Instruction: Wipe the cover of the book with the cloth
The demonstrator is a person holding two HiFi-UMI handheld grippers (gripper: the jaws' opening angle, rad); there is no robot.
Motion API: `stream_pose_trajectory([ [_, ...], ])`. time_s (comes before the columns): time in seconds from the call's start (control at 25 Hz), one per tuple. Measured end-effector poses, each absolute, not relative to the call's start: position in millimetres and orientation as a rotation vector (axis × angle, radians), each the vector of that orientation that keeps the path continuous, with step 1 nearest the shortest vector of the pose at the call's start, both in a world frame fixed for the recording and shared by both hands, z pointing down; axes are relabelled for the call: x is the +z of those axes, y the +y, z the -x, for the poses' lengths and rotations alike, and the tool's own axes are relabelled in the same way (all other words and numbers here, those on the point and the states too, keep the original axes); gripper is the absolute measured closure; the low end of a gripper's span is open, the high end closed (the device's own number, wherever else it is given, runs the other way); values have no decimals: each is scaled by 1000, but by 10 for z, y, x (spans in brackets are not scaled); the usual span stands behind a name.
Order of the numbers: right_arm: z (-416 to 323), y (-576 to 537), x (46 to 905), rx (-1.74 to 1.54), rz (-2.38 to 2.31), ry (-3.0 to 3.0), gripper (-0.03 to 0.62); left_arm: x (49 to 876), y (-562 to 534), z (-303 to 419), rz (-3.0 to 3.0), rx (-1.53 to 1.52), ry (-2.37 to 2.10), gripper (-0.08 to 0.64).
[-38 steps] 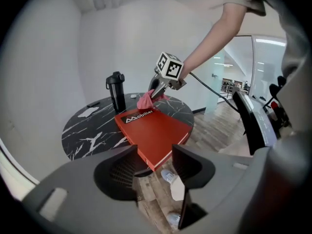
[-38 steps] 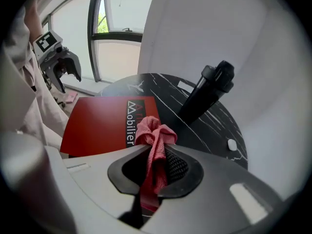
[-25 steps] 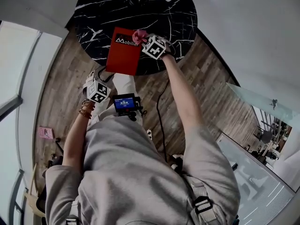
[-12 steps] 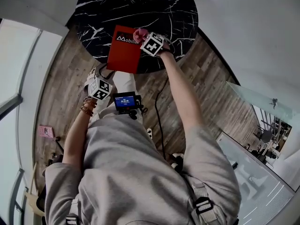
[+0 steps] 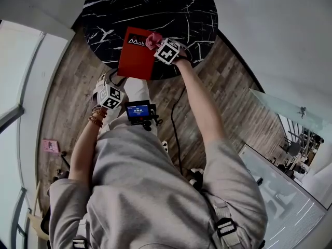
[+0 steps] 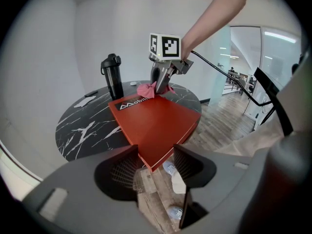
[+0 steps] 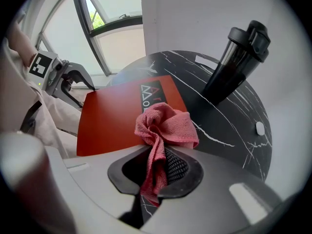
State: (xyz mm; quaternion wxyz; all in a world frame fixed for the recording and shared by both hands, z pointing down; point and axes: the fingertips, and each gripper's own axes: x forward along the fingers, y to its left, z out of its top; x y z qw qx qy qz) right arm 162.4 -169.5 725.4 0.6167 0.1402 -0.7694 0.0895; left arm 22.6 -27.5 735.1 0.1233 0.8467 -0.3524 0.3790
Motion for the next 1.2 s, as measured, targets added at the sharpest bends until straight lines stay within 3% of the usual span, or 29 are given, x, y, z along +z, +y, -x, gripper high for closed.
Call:
stream_pose_trajectory([
  [1.2,-1556,-1241,7283,222,-319,-1713,534,7373,-291,-230,-2448,1114,-985,330],
])
